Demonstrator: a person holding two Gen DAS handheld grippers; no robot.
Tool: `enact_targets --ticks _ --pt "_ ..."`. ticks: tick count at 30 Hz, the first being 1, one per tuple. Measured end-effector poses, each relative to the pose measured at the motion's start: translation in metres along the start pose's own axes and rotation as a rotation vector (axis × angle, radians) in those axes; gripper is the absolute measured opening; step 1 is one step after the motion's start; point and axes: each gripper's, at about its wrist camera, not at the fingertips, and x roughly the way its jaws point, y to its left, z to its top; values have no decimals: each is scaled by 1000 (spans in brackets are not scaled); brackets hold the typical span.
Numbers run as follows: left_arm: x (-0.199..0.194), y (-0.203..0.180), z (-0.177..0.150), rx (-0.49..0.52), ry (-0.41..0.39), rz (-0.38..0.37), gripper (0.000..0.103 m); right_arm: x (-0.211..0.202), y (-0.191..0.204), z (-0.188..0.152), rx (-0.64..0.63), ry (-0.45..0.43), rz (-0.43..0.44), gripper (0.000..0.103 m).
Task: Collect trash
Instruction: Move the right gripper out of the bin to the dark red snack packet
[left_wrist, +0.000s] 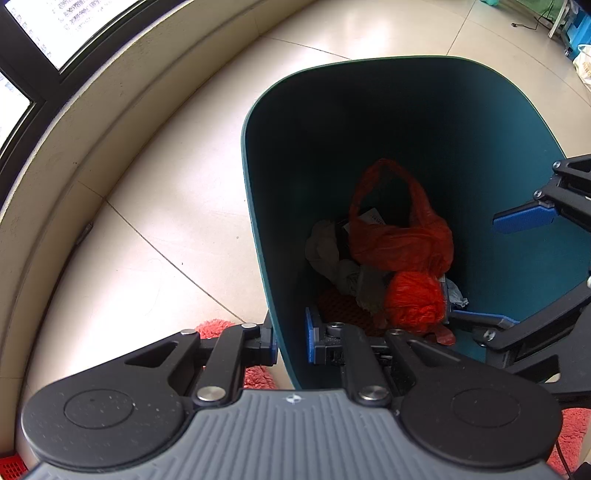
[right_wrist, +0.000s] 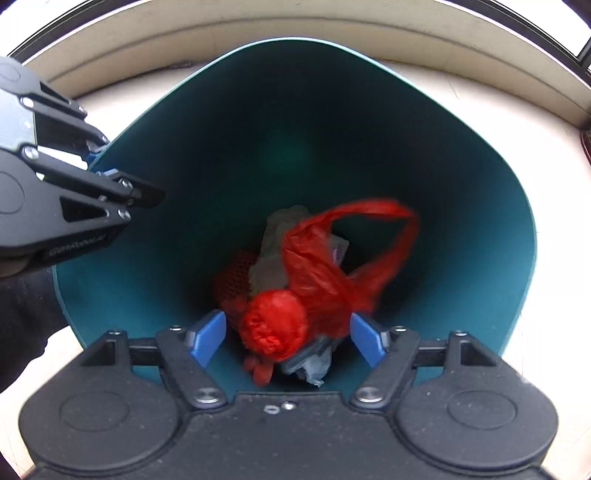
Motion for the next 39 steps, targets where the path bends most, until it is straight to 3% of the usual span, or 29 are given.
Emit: enact_targets --ticks 12,20,26,35,39 --pt "2 -10 1 12 5 27 13 -123 -41 -34 61 -202 6 83" --pt "3 -14 1 14 8 38 13 -165 -103 -85 249 -225 -94 93" --pt "4 -15 1 15 12 42 13 -141 -159 -138 486 -178 -140 98" --pt "6 -15 3 17 16 44 13 -27 -222 -207 852 27 -179 98" --pt "7 -17 1 27 14 52 13 14 -235 -226 982 59 -148 98"
